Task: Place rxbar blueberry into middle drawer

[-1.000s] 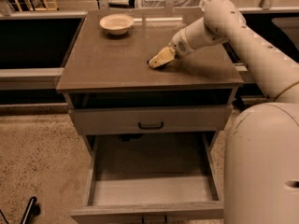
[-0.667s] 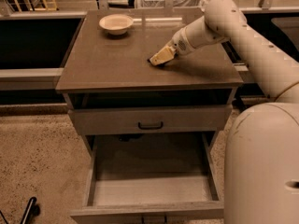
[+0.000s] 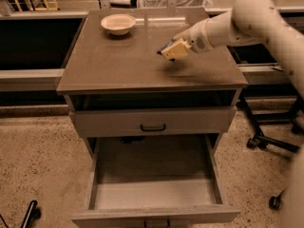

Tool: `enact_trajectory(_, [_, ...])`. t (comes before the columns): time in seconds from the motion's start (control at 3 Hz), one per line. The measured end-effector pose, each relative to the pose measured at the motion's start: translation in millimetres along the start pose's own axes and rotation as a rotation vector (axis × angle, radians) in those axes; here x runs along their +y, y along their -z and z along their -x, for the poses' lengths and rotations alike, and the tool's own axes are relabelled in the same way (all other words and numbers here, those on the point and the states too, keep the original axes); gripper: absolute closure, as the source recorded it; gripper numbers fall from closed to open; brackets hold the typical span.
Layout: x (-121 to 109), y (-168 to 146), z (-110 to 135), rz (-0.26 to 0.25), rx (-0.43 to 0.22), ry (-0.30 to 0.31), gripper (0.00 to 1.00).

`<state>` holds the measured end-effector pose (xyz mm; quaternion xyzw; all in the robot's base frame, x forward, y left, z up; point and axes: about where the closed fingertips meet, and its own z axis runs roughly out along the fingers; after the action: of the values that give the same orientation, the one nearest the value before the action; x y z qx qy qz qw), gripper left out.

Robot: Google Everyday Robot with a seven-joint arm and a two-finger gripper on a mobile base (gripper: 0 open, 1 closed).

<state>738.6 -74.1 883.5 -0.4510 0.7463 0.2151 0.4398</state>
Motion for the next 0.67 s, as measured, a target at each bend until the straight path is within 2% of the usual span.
enact_trajectory(0.33, [52.2,52.7,24.3,-0.019,-0.126,0.110,1.00])
enact_trajectory(0.67, [140.7,83.5,-3.6,0.062,-0.157,0.191,1.00])
